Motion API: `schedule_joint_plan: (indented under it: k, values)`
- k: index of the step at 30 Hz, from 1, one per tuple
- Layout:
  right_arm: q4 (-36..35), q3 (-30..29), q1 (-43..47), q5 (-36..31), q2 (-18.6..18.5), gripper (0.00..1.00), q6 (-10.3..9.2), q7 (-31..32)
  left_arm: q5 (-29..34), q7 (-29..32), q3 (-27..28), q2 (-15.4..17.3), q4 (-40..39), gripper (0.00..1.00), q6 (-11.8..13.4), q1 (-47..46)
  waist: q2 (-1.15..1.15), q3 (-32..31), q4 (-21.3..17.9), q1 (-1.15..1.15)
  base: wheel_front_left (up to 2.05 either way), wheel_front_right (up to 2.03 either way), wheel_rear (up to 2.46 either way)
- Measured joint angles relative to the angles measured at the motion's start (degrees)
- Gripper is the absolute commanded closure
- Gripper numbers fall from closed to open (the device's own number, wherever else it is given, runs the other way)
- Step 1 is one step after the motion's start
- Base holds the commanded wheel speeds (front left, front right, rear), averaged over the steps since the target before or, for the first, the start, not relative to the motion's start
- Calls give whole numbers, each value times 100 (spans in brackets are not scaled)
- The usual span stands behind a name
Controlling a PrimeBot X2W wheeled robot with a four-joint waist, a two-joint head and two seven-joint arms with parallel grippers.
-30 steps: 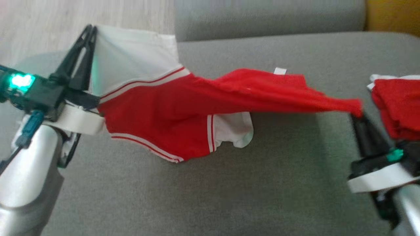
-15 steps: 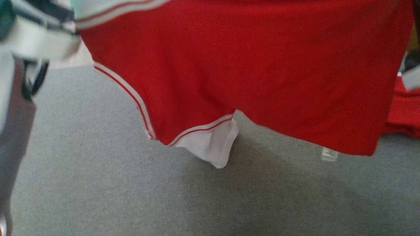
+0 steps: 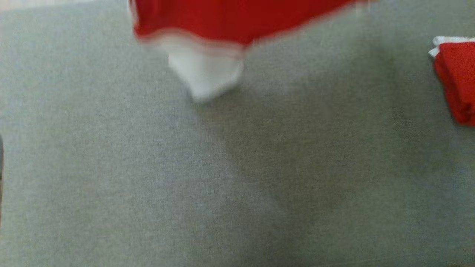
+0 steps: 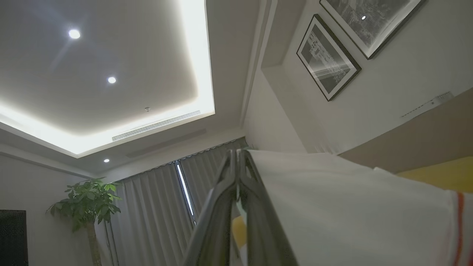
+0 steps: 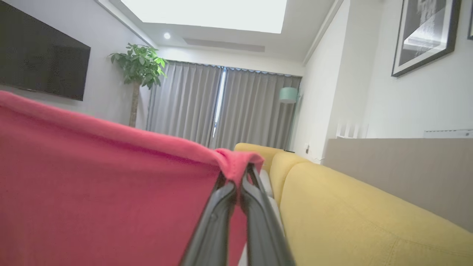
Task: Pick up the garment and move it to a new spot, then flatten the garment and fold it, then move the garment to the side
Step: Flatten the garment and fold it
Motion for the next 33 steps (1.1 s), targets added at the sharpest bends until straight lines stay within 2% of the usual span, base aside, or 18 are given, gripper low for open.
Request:
schedule_joint_plan:
  k: [3,5,9,16,24,29,33]
  values:
    - [309,73,-413,-201,-31,100,0,-196,0,-16,16,-156,-38,100,-14,-235,0,214,53,-1,0,0,0]
    - [407,167,-480,-242,-71,100,0,-238,-1,-32,16,-227,-245,100,-140,-210,0,328,115,-2,0,0,0]
    - [557,368,-311,-215,-191,100,0,-253,-19,-33,7,-249,-714,100,-347,326,0,535,259,-2,0,0,0]
    - [613,511,977,21,-212,100,0,-263,-105,-31,-33,-99,-1685,100,-450,2753,0,584,417,-2,0,0,0]
    - [383,1026,3058,1021,-476,100,0,-260,-170,-29,-225,270,-2913,100,-492,5905,0,-35,409,-5,0,0,0]
    - [74,1351,4099,1447,-590,100,0,-260,-455,-23,-115,346,-3357,100,-218,7730,0,-513,337,-5,0,0,0]
    - [-170,1258,4768,1557,-678,100,0,-260,-474,-23,-80,345,-3719,100,-101,8887,1,-859,254,-5,0,0,0]
